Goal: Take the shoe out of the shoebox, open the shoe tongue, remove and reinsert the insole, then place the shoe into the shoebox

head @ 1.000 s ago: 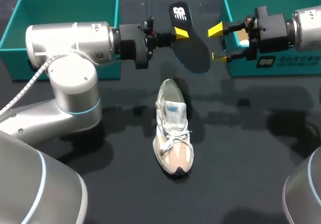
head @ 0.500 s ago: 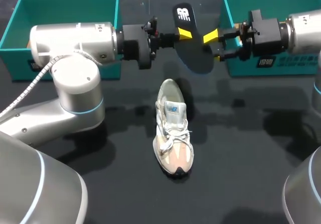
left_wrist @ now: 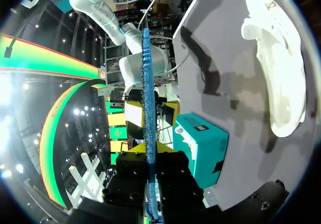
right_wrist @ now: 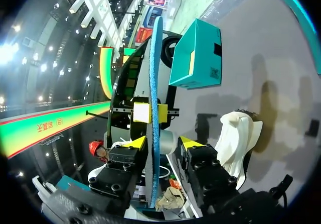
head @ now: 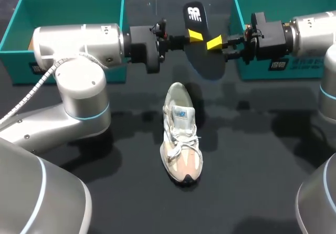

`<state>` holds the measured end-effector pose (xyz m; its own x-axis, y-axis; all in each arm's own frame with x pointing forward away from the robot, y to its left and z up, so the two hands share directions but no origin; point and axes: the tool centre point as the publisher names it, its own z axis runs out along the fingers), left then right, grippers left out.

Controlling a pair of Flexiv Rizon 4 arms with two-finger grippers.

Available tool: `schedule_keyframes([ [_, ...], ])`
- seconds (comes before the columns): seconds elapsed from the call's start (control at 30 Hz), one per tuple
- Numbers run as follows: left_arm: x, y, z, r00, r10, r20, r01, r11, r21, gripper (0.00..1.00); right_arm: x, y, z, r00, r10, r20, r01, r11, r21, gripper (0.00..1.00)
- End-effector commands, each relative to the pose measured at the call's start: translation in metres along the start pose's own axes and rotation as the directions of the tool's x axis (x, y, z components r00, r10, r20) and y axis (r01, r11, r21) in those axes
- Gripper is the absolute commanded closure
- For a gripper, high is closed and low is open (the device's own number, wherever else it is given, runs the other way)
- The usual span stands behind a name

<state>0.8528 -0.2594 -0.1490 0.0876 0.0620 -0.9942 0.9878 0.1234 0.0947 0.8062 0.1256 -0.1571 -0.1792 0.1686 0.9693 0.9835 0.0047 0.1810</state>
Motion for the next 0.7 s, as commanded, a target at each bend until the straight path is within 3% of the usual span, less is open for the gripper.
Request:
schedule_keyframes([
  [0.03, 0.0005, -0.0014, 0.0027, 1.0, 0.005, 0.002, -0.005, 1.0, -0.006, 1.0, -0.001, 0.0025, 0.0052, 1.0, 0.004, -0.004, -0.004, 1.0, 0.013, 0.68],
  [0.47, 0.0025, -0.0026, 0.0038, 1.0, 0.017, -0.006, -0.017, 1.0, -0.007, 1.0, 0.0008, -0.004, 0.008, 0.999, 0.033, -0.006, -0.033, 0.999, 0.015, 0.83],
  [0.7, 0.0049, -0.0023, 0.0041, 1.0, 0.027, -0.012, -0.027, 1.0, -0.011, 1.0, 0.0056, -0.005, 0.0119, 1.0, 0.017, -0.021, -0.017, 0.999, 0.03, 0.69],
])
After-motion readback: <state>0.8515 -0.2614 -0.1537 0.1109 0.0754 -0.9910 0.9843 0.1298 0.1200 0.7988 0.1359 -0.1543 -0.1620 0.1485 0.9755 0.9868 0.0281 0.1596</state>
